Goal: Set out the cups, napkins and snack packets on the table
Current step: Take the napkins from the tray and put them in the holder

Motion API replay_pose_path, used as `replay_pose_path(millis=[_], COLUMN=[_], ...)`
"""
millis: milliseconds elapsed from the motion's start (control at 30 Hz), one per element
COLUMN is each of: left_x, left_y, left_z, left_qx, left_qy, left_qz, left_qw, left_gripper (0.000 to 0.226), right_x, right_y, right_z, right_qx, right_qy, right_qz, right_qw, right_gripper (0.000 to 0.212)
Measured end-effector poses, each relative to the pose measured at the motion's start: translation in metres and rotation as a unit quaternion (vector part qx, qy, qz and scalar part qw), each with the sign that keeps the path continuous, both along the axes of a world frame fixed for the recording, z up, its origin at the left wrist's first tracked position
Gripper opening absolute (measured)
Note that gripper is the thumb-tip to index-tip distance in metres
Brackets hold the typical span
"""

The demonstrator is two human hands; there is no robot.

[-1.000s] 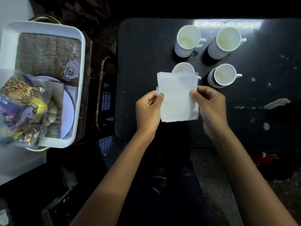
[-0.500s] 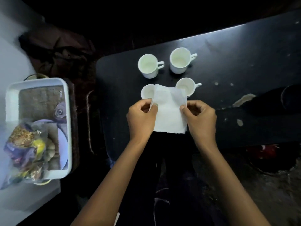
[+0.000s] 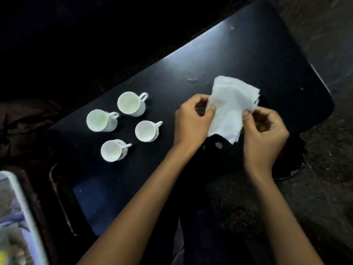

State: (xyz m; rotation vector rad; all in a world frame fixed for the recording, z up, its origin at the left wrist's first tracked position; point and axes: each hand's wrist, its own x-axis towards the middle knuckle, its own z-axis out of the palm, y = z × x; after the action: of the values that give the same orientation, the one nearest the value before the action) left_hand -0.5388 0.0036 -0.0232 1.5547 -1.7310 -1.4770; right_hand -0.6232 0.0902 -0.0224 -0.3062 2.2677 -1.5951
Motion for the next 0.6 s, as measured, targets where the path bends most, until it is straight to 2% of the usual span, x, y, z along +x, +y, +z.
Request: replay_pose_path(millis=[167,300,433,600], left_x=[-0.064,-0.086,-0.091,-0.087], left_y=[-0.001,-0.006,-0.007,-0.005], left_z=[-0.009,-0.02,-0.033,-0.046], left_qx=[-0.001,0.002,-0.002,-0.056], left_qy=[0.013,0.002,-0.04,-0.13], left_qz=[-0.096,-0.145,-0.19,-0.246], left_qw=[0.995,0.989,0.981,0.959], left_gripper=[0.008,0.009,0.011,0.023], right_x=[-0.036,-0.05,-0.057,-0.057], right_y=[0.009,0.01,0.009,0.012], right_z=[-0.01,-0.025,-0.039,-0.057], right_qx=[-0.003,0.017,0.022,0.058], right_qy=[0.027,0.035,0.044,0.041], right_qz=[-0.103,-0.126,-0.126,-0.109], right_qw=[0.994,0.991,0.991,0.991], right_gripper=[0.021,0.021,0.02,0.009])
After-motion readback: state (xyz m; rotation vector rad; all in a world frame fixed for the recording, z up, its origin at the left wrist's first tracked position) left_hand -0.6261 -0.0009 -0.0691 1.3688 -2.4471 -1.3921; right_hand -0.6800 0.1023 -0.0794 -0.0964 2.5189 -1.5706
